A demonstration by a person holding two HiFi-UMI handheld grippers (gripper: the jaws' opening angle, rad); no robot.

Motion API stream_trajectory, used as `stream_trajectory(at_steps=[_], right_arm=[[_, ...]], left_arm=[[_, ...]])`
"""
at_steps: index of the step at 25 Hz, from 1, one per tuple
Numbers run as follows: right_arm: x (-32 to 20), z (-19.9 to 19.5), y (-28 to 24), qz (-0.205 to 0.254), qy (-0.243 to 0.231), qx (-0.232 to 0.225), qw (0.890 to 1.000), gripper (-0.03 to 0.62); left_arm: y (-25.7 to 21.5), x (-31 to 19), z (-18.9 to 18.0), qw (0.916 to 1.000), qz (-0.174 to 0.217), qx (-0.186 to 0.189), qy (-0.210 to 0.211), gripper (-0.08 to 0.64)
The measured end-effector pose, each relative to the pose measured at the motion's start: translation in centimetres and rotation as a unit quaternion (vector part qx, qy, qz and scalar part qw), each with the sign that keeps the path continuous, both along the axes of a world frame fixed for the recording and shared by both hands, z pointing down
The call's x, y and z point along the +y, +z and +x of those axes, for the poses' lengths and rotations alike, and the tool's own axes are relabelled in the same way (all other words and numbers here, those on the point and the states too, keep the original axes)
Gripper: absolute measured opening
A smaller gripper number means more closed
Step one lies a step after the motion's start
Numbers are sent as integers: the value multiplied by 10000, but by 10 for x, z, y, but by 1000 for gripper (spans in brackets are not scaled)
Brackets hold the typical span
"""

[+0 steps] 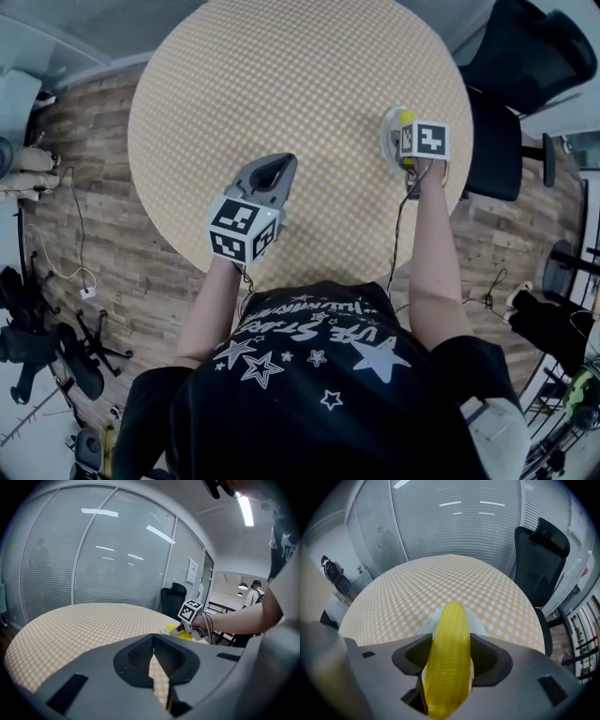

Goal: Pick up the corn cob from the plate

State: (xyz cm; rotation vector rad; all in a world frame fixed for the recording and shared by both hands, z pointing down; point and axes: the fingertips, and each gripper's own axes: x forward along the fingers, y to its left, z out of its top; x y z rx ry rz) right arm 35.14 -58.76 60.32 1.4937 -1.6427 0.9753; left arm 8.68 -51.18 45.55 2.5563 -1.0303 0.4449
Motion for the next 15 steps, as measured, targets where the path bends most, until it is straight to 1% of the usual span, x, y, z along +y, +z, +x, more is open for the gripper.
stream_trajectory(at_steps=[3, 6, 9, 15], right_arm=[[-1, -6, -21, 332, 64, -288, 9990, 259], [2, -10, -43, 657, 112, -577, 9961, 259], [9, -15, -67, 977, 180, -883, 9911, 259], [28, -31, -117, 1601, 192, -1276, 9786, 259]], left_arm=[[-2, 1, -8, 10000, 9, 58, -62, 6], [-5, 4, -8, 9999, 41, 121, -61, 6], [-10, 10, -8, 9998, 109, 162, -28, 6], [-26, 24, -15, 9992, 269, 300, 64, 6]])
